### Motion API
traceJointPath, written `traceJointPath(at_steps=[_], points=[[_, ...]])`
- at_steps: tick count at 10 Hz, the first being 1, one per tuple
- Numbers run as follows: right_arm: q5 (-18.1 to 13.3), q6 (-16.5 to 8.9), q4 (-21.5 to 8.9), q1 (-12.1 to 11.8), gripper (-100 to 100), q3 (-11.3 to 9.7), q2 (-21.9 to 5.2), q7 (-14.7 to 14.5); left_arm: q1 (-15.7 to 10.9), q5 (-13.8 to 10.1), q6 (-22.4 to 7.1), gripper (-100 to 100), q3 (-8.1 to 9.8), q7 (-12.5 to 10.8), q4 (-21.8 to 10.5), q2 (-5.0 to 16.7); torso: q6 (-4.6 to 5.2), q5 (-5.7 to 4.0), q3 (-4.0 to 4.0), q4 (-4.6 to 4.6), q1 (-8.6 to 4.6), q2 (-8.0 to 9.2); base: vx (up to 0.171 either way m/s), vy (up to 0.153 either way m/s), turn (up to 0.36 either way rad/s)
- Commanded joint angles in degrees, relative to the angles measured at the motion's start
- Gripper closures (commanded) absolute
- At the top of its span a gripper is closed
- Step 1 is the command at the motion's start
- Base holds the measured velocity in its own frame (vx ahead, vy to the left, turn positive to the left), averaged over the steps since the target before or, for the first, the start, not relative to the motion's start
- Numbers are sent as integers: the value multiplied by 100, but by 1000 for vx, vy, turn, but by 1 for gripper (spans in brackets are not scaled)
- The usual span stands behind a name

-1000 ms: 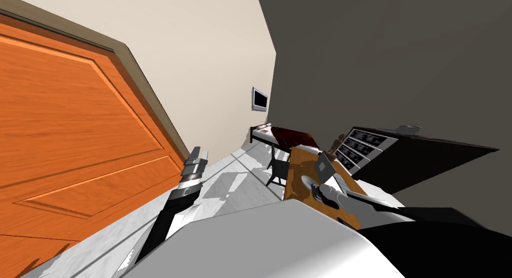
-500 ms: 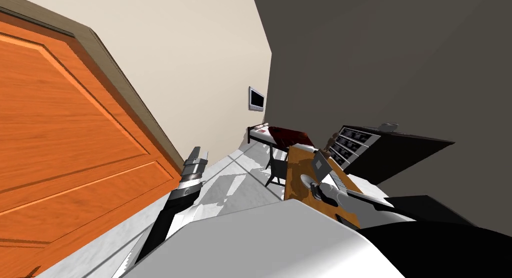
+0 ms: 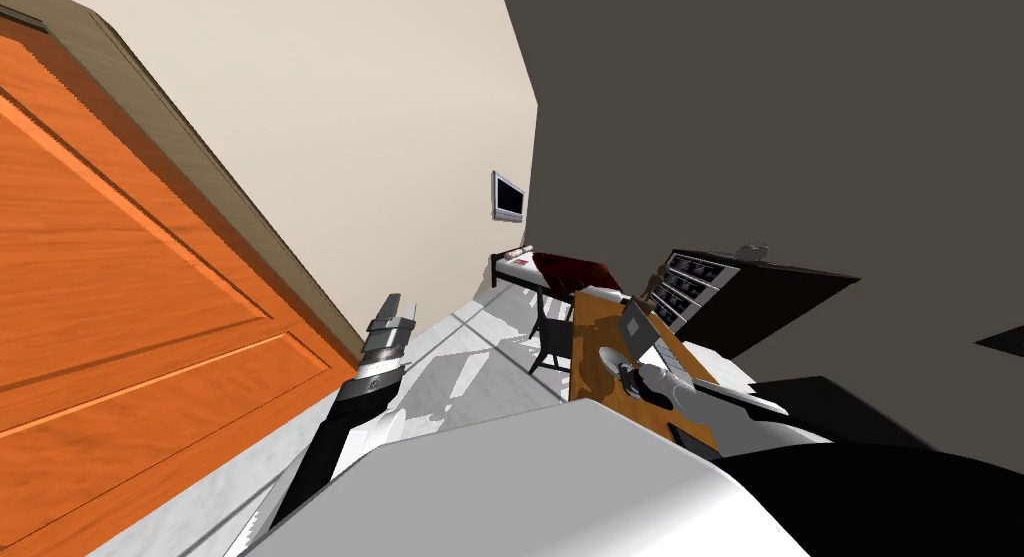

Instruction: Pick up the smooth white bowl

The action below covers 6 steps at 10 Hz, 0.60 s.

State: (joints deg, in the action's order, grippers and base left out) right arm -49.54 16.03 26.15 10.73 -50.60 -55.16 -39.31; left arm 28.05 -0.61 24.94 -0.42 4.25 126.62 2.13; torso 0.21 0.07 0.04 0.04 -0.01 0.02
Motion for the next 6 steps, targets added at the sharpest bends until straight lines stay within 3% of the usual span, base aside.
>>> traceJointPath(at_steps=[1, 2, 4, 5, 6], points=[[89, 33, 3, 0, 100, 17, -15, -286, 0, 0, 0, 0, 0, 0, 0, 0, 0, 0, 0, 0, 0, 0, 53, 35, -135], [294, 109, -10, 14, 100, 93, -24, -461, -1, 0, 0, 0, 0, 0, 0, 0, -9, 1, -2, 0, 6, -4, 72, 50, -208], [294, 109, -10, 14, 100, 93, -24, -686, -1, 0, 0, 0, -1, 0, 0, 0, -15, 4, -6, 0, 13, -13, 48, 31, -38], [288, 100, -8, 4, 100, 91, -27, -580, -1, 0, 0, 0, -1, 0, 0, 0, -20, 2, -3, 2, 8, -7, 9, 6, 15], [292, 109, -14, 9, 0, 98, -22, -622, -1, 0, 0, 0, -1, 0, 0, 0, -16, 2, 1, 2, 3, 1, 0, 0, 0]])
